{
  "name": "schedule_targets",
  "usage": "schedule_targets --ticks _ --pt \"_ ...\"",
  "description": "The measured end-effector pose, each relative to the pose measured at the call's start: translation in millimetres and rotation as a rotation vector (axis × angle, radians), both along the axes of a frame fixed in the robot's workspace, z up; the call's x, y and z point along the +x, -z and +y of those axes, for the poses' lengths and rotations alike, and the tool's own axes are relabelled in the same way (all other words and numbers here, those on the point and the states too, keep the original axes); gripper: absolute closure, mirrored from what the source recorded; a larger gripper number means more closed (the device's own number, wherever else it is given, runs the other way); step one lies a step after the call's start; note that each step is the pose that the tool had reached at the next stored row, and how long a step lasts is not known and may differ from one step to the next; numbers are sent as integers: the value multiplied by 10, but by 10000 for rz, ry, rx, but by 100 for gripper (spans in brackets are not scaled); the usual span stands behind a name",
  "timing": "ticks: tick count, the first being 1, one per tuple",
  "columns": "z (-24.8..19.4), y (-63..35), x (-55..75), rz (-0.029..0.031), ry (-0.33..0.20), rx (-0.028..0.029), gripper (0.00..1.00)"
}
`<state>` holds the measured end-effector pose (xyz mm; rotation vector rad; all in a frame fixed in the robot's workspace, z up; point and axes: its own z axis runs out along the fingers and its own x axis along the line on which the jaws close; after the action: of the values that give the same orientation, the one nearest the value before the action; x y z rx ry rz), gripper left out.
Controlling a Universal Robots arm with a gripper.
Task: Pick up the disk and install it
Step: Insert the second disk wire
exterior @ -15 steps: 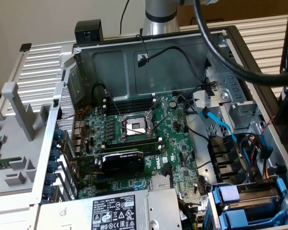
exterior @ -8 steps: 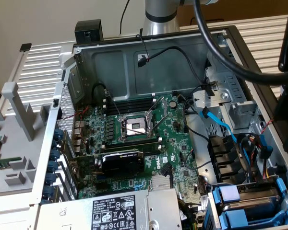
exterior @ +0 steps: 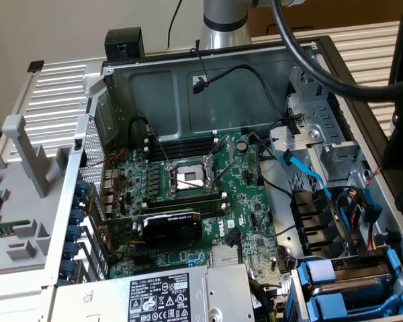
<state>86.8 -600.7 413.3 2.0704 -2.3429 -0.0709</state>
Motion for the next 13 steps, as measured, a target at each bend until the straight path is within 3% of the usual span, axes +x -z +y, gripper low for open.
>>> schedule_targets --ticks 4,7,9,13 --pt "19 67 31 25 4 -8 55" --pt "20 113 32 81 9 -16 55" --pt "21 136 33 151 22 -25 55" --pt "22 171 32 370 39 -58 55"
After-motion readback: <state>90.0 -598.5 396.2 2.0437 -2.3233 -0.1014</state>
